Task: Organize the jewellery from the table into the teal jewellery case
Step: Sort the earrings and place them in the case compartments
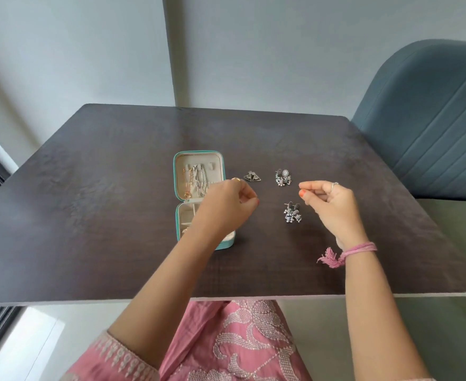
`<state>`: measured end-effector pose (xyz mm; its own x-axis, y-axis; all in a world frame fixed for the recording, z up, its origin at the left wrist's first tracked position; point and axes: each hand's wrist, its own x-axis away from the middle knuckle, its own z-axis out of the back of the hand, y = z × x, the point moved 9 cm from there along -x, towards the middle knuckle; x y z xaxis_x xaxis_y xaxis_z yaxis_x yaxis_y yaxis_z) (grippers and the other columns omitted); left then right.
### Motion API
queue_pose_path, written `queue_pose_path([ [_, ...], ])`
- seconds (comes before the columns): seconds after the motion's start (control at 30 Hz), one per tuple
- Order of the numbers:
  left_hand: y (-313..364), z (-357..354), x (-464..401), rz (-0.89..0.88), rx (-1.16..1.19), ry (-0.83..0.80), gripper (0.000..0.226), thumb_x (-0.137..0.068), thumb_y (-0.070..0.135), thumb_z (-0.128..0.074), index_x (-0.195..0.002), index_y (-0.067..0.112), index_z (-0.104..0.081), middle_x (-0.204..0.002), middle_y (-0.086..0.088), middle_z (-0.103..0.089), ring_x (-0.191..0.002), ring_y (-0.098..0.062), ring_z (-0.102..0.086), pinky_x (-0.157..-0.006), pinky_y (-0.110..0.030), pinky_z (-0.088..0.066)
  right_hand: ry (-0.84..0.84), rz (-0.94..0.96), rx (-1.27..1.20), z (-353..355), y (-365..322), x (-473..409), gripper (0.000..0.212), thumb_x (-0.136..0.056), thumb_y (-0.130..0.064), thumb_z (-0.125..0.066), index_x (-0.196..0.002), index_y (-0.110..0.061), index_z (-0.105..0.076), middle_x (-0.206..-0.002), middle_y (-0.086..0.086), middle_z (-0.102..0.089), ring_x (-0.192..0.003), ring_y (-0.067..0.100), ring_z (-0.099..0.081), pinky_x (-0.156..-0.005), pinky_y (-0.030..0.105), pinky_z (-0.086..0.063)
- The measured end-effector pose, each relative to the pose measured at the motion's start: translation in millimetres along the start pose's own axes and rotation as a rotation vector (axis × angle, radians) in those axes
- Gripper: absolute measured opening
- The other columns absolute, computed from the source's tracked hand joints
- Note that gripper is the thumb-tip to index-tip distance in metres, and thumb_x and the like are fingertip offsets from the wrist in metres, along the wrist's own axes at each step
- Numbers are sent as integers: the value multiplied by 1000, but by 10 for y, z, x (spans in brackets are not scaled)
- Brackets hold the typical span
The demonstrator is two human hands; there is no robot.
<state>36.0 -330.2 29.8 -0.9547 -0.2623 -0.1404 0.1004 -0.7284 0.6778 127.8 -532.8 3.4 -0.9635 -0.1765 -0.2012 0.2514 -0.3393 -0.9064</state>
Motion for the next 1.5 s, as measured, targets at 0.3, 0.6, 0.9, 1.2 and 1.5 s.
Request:
queue_pose_path([
  [0.3,284,-574,-350,-17,-64,-123,14,-84,17,-58,-91,15,-70,-91,0,-70,-95,-19,-62,-84,-32,-50,-111,-62,89,-23,389,-137,17,-84,-15,-70,-87,-32,-70,-86,-5,-70,-80,8,-64,-77,19,-47],
  [0.6,334,-995,-502,27,-97,-211,24,-82,16,-60,-100,2,-70,-102,-16,-69,-100,-31,-62,-85,-37,-52,-208,-10,314,-116,400,-130,16,-83,-23,-72,-99,-20,-73,-88,-7,-68,-73,-1,-60,-66,6,-40],
  [0.9,347,-1016,-491,5,-84,-226,18,-84,14,-60,-95,16,-74,-93,-10,-70,-93,-27,-62,-69,-27,-45,-213,-34,256,-93,371,-96,9,-84,-22,-71,-93,-22,-73,-80,-10,-70,-78,9,-66,-71,16,-47],
  [1.2,387,-560,-354,-61,113,-41,13,-87,21,-63,-95,17,-73,-71,3,-66,-67,-6,-53,-60,0,-35,-193,13,-35,-57,11,-34,12,-85,-16,-70,-89,-27,-72,-85,-8,-75,-83,2,-68,-82,18,-49],
  [1.5,322,121,-167,-80,429,28,11,-88,20,-66,-97,22,-72,-83,3,-72,-78,-6,-65,-75,-17,-49,-193,116,-260,-139,-720,-18,13,-86,-13,-68,-98,-18,-72,-90,-4,-74,-81,0,-65,-69,11,-46],
])
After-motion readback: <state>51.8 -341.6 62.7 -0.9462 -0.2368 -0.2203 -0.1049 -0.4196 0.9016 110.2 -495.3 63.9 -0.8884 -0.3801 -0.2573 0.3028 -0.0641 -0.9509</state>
